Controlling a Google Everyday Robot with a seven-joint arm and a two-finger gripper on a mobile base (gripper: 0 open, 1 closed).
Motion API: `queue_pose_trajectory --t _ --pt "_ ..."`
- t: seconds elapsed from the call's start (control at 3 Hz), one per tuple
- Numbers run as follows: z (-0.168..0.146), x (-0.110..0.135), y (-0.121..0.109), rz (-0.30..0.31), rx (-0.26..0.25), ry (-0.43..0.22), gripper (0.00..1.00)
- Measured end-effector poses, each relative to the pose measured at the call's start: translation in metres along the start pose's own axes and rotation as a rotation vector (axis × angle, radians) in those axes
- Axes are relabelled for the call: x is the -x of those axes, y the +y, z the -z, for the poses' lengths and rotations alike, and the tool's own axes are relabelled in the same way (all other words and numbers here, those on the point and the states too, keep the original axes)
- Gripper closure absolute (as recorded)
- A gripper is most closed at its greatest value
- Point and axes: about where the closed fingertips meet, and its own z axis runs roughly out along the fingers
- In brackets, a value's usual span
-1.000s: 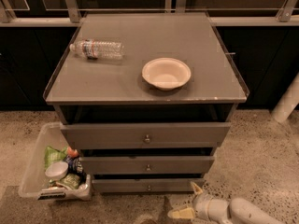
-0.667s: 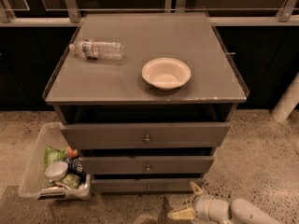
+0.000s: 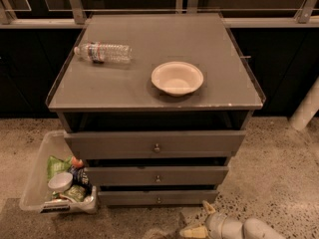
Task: Open bottom drawer
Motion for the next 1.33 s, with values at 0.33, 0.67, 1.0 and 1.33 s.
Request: queue_pose_trajectory --t 0.33,0.67,1.0,1.33 --pt "-0.022 -0.028 -0.015 -0.047 -0.006 0.036 0.0" --pt "-0.025 -0.03 -0.016 -0.049 -0.006 0.039 0.0" --pt "-0.02 -0.032 -0.011 -0.015 -0.044 0.049 0.0" --pt "-0.024 -0.038 -0.023 0.037 -0.108 0.042 0.0"
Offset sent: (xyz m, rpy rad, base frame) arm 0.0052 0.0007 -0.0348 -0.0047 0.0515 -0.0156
